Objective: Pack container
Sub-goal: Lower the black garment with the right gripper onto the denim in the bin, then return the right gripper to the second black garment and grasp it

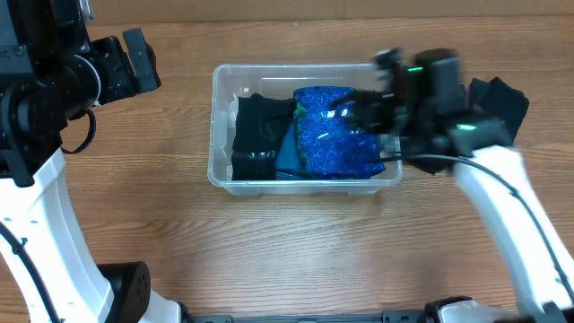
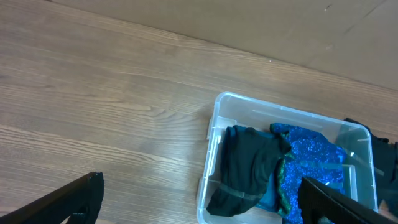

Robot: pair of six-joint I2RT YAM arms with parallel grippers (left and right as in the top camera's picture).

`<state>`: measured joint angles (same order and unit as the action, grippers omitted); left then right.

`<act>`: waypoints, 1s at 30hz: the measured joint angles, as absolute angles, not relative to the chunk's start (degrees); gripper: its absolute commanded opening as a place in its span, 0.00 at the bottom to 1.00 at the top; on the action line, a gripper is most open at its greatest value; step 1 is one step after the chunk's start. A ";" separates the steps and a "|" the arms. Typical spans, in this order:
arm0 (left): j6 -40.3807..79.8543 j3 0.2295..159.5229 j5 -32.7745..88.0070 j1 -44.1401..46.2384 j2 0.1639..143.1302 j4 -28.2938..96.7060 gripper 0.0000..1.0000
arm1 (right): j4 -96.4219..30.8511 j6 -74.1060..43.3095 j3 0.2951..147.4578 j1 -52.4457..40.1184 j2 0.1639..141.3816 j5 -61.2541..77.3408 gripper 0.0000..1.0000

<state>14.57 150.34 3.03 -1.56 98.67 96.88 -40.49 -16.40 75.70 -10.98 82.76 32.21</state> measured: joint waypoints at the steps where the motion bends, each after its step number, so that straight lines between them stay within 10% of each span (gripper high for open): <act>1: 14.57 150.34 3.03 -1.56 98.67 96.88 1.00 | -42.15 -16.38 75.99 -7.53 81.21 32.18 0.74; 13: 14.57 150.34 3.03 -1.56 98.67 96.88 1.00 | -49.74 -17.93 76.55 25.58 92.82 29.47 0.80; 26: 14.57 150.34 3.03 -1.56 98.67 96.90 1.00 | -44.23 -16.43 76.53 23.94 116.68 29.80 0.79; 30: 14.57 150.34 3.03 -1.56 98.67 96.88 1.00 | -41.54 -14.94 76.62 22.79 117.32 31.64 0.62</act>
